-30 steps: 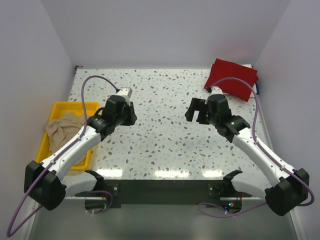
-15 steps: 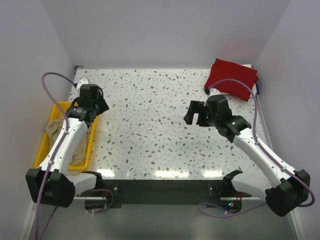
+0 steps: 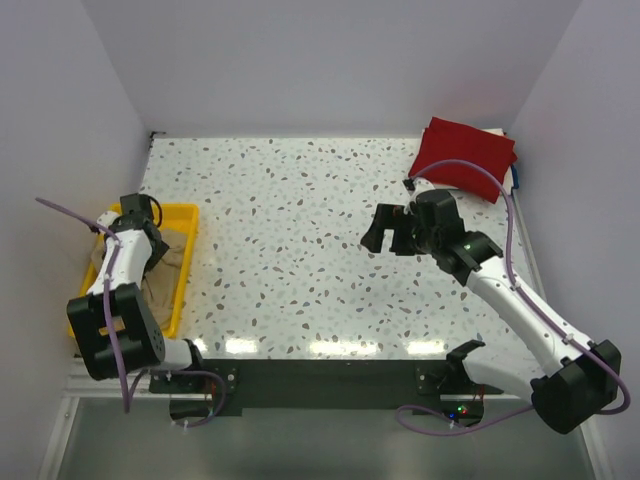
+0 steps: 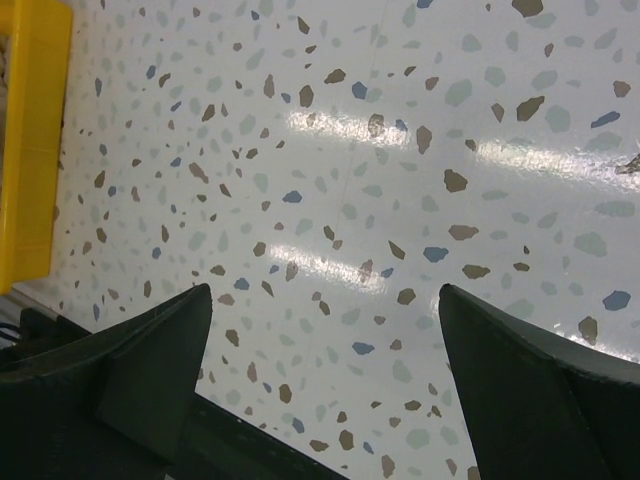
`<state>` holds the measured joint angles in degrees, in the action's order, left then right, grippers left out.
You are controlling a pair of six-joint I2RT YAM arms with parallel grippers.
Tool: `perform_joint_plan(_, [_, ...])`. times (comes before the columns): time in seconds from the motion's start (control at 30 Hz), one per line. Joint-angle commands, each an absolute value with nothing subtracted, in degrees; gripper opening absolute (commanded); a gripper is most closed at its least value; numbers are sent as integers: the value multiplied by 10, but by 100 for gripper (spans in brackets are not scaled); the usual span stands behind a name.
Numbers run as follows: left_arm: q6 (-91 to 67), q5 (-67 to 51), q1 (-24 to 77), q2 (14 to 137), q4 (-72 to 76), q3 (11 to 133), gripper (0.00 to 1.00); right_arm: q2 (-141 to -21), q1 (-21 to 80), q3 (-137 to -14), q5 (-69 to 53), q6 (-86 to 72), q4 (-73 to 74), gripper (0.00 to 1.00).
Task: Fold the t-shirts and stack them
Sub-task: Grab the tshirt from the pile
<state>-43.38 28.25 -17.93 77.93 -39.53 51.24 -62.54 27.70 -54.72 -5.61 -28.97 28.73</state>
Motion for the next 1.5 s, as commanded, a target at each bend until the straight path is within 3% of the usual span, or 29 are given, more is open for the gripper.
perform_joint_plan(0.0, [-489, 308, -198, 820, -385, 508, 66, -628, 278, -548, -74, -292, 276, 99])
perform_joint_plan(0.13, [-502, 296, -210, 878, -373, 510, 62, -628, 278, -545, -77, -295, 270, 99])
perform_joint_plan(0.2, [-502, 280, -216, 906, -362, 506, 53, -630, 278, -546, -81, -294, 269, 99])
perform_joint_plan(0.3, [-499, 252, -225, 924, -353, 500, 38, -631, 278, -543, -82, -295, 268, 99])
perform_joint_plan(0.33, [-495, 248, -227, 923, -354, 500, 27, -631, 277, -543, -83, -295, 267, 99])
perform_joint_plan(0.47, [-476, 243, -230, 873, -363, 507, 0, -634, 278, -545, -89, -294, 270, 99])
perform_joint_plan(0.8, [-371, 210, -230, 664, -390, 612, 0, -638, 278, -543, -109, -298, 259, 99])
perform_joint_plan(0.97, [-345, 115, -229, 609, -374, 716, 0, -648, 277, -556, -116, -300, 257, 99])
perform_joint_plan(1.17, [-343, 89, -142, 633, -385, 916, 0, -642, 278, -567, -109, -302, 256, 99])
perform_joint_plan(1.47, [-350, 3, -4, 769, -388, 1211, 0, -621, 277, -584, -79, -303, 256, 99])
